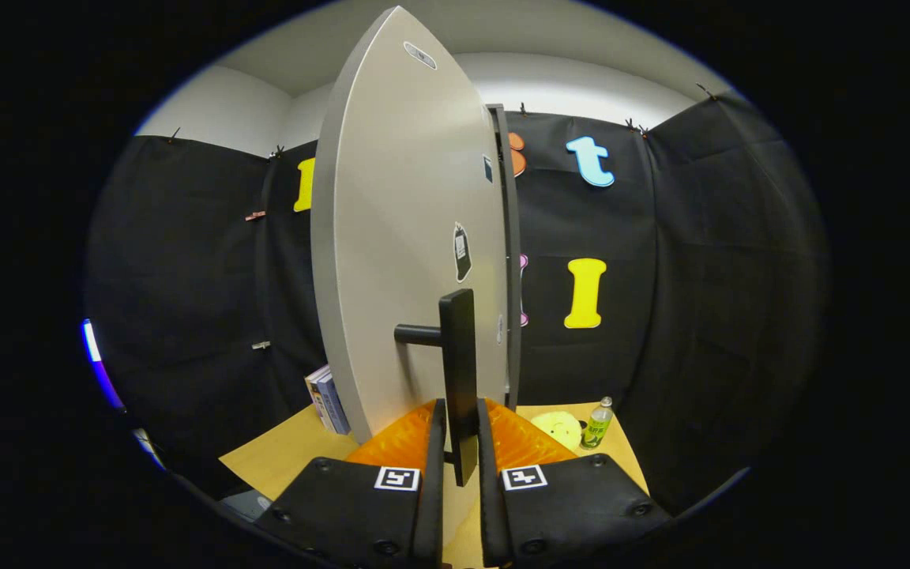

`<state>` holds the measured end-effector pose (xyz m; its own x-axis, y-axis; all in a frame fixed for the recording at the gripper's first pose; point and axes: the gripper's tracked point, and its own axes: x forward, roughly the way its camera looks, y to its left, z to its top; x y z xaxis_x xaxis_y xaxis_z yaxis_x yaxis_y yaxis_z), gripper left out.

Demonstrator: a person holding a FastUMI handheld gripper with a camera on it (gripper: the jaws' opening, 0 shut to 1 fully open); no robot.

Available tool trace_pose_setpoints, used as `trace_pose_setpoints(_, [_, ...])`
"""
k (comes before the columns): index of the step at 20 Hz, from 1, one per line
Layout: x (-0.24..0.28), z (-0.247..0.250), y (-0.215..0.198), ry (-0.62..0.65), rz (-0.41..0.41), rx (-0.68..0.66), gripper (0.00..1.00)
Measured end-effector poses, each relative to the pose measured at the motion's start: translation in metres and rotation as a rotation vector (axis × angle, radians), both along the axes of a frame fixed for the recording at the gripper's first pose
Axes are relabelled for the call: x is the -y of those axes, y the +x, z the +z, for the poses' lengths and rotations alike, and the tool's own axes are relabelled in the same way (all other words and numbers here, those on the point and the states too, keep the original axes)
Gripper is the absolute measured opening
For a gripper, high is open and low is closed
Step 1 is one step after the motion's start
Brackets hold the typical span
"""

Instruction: Open the shoe cabinet door, grab the shoes and put them into the shoe cabinet, then close the shoe cabinet door.

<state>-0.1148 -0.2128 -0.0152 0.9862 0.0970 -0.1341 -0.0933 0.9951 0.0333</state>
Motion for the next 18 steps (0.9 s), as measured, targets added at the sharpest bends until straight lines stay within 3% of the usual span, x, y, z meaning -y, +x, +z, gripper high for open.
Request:
trace_pose_setpoints(3, [0.022, 0.002, 0.0, -0.013, -0.025, 0.008, 0.18])
trace_pose_setpoints(13, [0.063, 0.005, -0.011, -0.006, -0.092, 0.02, 0.18])
trace_pose_setpoints(18, [0.054, 0.02, -0.04, -0.054, -0.063, 0.098, 0.18])
